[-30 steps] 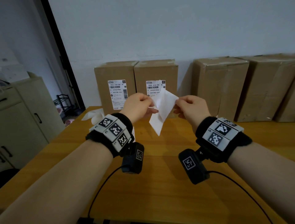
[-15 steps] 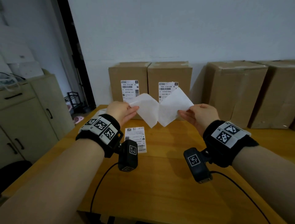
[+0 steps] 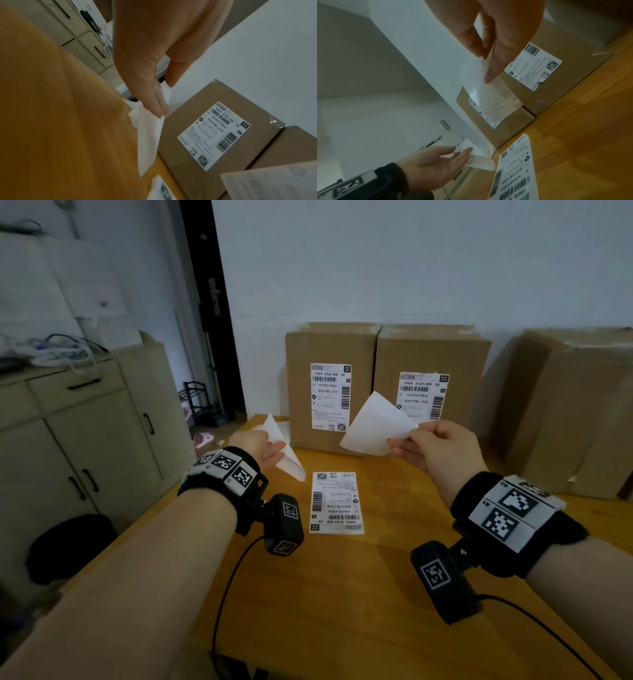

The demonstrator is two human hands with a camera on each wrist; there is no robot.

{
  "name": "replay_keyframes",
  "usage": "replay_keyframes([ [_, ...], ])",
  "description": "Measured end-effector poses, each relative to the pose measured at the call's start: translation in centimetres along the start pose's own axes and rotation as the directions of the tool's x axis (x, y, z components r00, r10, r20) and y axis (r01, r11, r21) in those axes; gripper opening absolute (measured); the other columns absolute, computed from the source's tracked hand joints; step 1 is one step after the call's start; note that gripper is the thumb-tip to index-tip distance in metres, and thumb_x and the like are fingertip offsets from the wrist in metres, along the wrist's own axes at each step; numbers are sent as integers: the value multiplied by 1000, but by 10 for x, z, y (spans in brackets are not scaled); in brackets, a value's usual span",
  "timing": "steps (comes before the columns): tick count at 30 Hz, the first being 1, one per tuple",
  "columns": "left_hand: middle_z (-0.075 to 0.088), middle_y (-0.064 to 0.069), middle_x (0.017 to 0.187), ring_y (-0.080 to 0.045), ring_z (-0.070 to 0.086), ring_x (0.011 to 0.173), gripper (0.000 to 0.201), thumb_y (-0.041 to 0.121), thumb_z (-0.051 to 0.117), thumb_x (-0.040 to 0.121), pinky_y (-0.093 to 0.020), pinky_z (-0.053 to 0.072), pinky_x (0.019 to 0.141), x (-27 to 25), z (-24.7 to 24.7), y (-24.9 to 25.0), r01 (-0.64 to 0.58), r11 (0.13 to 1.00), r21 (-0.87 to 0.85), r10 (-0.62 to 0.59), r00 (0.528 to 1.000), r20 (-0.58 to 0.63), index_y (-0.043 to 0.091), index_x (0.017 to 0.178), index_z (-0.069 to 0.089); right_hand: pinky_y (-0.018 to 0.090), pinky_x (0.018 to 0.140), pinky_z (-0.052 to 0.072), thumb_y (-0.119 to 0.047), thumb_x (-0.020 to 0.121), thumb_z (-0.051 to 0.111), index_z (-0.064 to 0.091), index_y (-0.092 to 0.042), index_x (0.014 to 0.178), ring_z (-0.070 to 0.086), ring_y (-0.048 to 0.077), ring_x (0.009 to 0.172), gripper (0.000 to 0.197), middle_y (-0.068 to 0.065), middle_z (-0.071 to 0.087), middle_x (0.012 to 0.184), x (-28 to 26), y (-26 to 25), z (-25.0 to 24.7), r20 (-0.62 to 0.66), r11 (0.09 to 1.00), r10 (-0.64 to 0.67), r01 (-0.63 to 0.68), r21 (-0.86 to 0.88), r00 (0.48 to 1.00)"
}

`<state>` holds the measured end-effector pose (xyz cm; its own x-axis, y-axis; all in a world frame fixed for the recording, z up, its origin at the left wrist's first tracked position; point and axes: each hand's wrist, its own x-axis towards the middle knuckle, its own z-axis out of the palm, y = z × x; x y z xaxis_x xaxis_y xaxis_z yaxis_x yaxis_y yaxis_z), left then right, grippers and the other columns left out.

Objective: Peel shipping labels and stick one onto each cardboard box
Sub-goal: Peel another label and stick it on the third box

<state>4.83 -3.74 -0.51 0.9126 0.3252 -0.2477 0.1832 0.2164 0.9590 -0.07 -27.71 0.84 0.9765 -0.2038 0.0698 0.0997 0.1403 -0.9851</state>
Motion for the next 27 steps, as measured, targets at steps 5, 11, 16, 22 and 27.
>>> replay_keyframes([
  [5,48,-19,136,-30,53,123,40,6,43,98,-35,48,89,5,-2,-4,62,998,-12,-62,998,17,-1,138,37,36,81,57,0,92,49,56,-3,89,70,27,87,7,11,66,84,0,2,11,48,998,0,4,-66,999],
  [11,56,-13,119,-23,60,108,37,8,48,96,-26,53,75,-4,-2,-4,56,992,113,-57,998,5,5,132,44,34,80,57,1,91,50,57,-5,83,70,27,87,12,12,67,83,-4,2,16,71,996,-16,22,-84,997],
  [16,50,1,64,-7,43,53,15,25,57,92,-17,31,48,-23,10,5,-48,929,367,-2,991,136,12,87,62,37,85,56,-2,86,59,64,-9,79,70,24,88,11,14,71,90,-11,2,11,127,967,-119,144,-211,985],
  [22,61,10,52,-2,46,49,22,37,62,87,-15,32,49,-62,46,6,-129,885,448,-25,946,323,17,80,66,29,86,54,-9,81,68,70,-18,77,64,9,92,10,-9,68,89,-27,-6,-6,186,861,-255,310,-403,949],
  [27,56,5,55,-8,43,52,14,24,63,87,-19,32,51,-83,64,7,-246,832,498,51,926,373,10,82,66,19,73,54,-4,81,66,70,-12,80,65,8,89,9,-5,67,95,-36,-16,-36,197,859,-243,305,-412,950],
])
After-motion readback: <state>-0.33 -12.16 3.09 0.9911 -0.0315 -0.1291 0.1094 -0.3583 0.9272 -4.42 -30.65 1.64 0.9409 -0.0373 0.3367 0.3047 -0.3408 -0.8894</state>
